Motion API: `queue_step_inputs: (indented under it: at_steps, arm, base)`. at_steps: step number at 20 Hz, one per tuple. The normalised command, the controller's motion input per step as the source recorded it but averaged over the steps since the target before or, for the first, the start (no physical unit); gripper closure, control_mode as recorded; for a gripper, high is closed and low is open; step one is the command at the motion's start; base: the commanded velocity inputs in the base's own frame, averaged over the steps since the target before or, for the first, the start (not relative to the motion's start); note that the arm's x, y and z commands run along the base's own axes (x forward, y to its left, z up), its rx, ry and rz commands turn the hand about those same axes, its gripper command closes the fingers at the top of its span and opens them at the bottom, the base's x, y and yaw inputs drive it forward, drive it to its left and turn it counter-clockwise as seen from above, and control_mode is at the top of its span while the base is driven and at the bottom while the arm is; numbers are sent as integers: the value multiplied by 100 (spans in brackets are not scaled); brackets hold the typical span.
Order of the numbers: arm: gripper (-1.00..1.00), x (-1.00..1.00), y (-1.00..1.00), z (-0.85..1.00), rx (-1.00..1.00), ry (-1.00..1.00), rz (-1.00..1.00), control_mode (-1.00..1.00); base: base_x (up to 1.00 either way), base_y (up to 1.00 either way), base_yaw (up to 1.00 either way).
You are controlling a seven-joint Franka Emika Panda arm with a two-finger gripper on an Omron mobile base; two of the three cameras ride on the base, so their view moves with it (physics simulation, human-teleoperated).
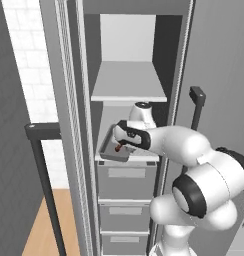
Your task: Take the meat container that has the chicken drumstick and place it on the second highest rack of the freezer. Then take the vegetable container that has the mushroom and lemon and place it on the highest rack of the freezer.
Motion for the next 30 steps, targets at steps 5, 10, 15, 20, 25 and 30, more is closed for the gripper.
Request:
queue_step_inputs:
  at_steps: [5,10,15,20,25,30]
  arm:
    - [100,6,-31,-24,1,0,2,-100]
    - [100,26,0,-37,0,0,0,-100]
    - [100,53,0,-2,0,0,0,-100]
    - [100,36,0,-16,0,-2,0,-100]
    - [100,15,0,-17,0,-9,-1,-100]
    - [-100,11,0,-29,0,-15,0,-100]
  base:
    - [0,0,0]
    - [0,0,0]
    - [0,0,0]
    - [0,0,0]
    - [0,0,0]
    - [0,0,0]
